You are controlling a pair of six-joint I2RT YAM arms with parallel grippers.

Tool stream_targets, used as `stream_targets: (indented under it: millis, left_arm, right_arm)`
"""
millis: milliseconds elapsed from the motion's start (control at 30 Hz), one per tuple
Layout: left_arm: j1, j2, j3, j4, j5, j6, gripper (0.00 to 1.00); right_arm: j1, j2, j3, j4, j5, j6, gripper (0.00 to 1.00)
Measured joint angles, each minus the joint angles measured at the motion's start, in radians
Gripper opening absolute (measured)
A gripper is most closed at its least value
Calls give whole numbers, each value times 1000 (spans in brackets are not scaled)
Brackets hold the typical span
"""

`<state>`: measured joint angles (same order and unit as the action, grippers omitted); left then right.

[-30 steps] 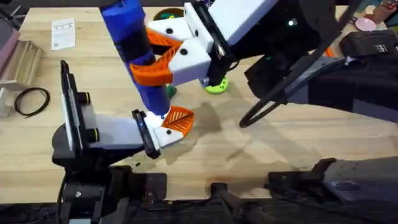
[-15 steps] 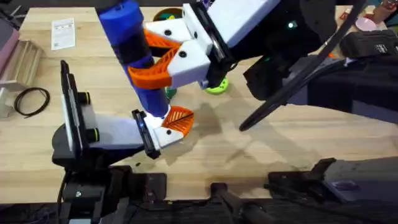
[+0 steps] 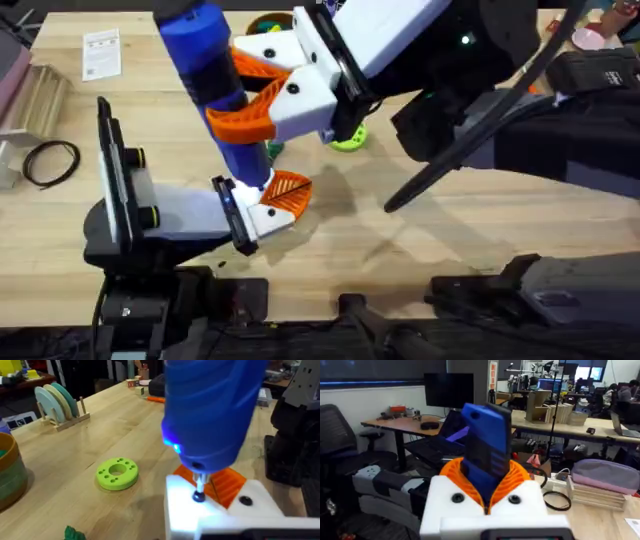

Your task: Pick up the gripper from the table and insert it into the empty holder that is missing its gripper. Then pick up a screw, insert it into the mounting hole, and use the screwdriver to tighten it. Finally, clean up the table by picking up the vegetable and placing it into the bucket.

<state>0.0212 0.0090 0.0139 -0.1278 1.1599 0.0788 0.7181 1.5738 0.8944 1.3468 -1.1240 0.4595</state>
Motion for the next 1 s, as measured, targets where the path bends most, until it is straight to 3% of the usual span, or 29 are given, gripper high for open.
stream_targets:
  millis: [1000]
  left_arm:
    - [0,0,0,0,0,0,8]
  right_arm:
    - [2,0,0,-51,-22,-45,23]
